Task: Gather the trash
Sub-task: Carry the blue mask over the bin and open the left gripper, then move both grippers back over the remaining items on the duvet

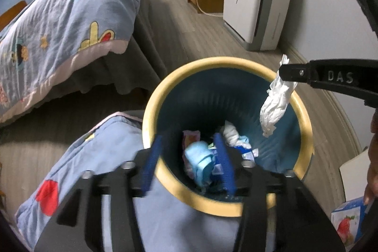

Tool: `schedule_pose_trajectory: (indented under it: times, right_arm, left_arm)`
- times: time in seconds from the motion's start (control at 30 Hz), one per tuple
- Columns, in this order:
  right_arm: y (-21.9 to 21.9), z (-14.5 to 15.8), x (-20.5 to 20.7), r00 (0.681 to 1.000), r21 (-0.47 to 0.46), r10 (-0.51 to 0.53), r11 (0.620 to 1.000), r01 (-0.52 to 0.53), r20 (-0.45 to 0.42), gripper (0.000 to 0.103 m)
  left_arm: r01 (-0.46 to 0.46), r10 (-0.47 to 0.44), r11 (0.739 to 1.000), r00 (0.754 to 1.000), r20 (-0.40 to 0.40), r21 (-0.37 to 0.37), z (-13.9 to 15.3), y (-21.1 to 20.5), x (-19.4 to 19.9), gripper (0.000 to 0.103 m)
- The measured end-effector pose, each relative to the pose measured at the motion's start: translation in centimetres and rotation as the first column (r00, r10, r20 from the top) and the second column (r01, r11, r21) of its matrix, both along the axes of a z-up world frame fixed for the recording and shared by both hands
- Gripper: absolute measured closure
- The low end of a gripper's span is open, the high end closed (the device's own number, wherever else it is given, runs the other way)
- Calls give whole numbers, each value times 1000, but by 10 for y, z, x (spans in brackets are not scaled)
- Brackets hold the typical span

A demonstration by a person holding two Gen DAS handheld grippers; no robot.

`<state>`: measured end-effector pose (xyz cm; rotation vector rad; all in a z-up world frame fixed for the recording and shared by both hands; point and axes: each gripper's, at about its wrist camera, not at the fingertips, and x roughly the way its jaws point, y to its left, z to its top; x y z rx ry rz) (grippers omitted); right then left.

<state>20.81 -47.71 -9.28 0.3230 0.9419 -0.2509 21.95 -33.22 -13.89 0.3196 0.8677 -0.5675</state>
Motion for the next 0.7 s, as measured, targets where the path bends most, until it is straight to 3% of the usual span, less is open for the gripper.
schedule_pose_trajectory:
  times: [0.07,0.1,0.13,0.23,0.27,0.33,0.43,0.7]
  right_arm:
    - [-1,0,1,1000,-1,-2,1000,2,-2,94]
    - [-1,0,0,1000,-4,-5,1000,5,0,81]
    - [-1,0,-1,1000,-6,-9,1000,9,4,63]
    - [-3,3,-3,999,-5,-24,1000,24,24,37]
    - [-3,4,-3,999,-1,-25,1000,25,28,33]
    - [-2,5,-4,999,-1,-25,1000,25,35,15]
    - [-3,8,-6,999,3,-33,999,33,41,5]
    - [6,14,-7,999,-10,-20,1000,20,33,6]
  left_arm:
    - [0,0,1000,1000,17,-11,3,2,-1,35]
    - [1,-1,1000,1000,23,-14,4,2,-2,30]
    - [-2,3,1000,1000,30,-14,5,3,-2,22]
    - [-26,26,1000,998,61,-8,8,7,-4,9]
    - [-35,35,999,997,66,-7,9,8,-4,8]
    - [-50,50,999,997,59,-4,9,11,-4,7]
    - [-58,57,998,997,61,7,10,17,-7,7]
    - [-101,98,994,992,76,38,22,46,-26,7]
